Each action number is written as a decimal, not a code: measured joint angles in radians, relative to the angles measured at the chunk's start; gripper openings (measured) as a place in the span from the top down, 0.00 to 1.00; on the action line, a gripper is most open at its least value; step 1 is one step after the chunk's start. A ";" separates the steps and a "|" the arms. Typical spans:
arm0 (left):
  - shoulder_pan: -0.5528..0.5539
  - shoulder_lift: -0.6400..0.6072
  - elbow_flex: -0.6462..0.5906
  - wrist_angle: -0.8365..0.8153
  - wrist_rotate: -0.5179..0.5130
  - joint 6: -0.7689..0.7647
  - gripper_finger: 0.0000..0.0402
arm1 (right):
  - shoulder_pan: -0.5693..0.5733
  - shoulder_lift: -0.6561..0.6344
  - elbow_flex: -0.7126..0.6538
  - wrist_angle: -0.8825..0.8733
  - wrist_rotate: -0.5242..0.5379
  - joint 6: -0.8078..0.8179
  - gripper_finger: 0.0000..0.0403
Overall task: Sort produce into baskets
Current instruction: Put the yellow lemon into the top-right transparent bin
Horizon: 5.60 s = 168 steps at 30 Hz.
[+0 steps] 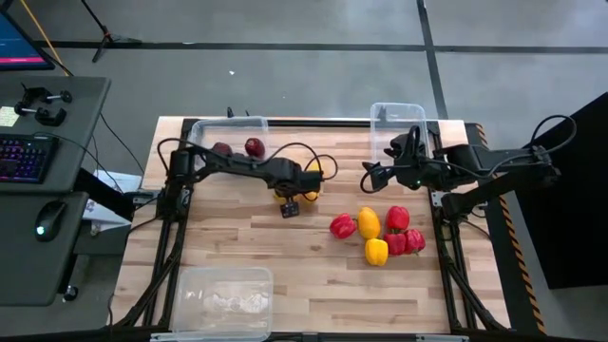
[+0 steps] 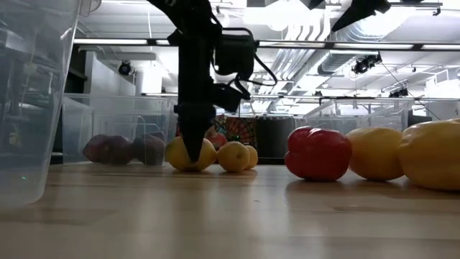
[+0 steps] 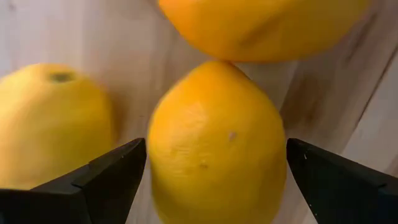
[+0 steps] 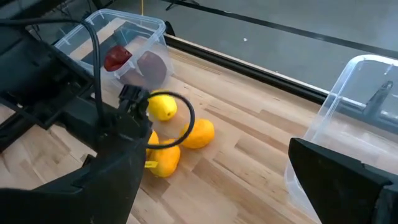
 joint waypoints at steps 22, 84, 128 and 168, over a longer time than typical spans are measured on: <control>-0.037 -0.428 0.002 0.411 -0.099 0.128 0.37 | 0.020 -0.098 0.002 0.376 0.066 -0.191 0.05; 0.139 0.375 0.526 1.342 0.149 0.051 0.31 | 0.049 -0.126 0.002 0.629 0.306 -0.288 0.05; 0.138 0.011 0.558 0.284 0.393 0.151 0.01 | -0.005 -0.136 0.002 0.589 0.197 -0.440 0.05; -0.196 -1.323 -0.616 0.283 -0.090 -0.497 0.01 | -0.186 0.792 0.010 0.627 -0.452 -0.104 0.05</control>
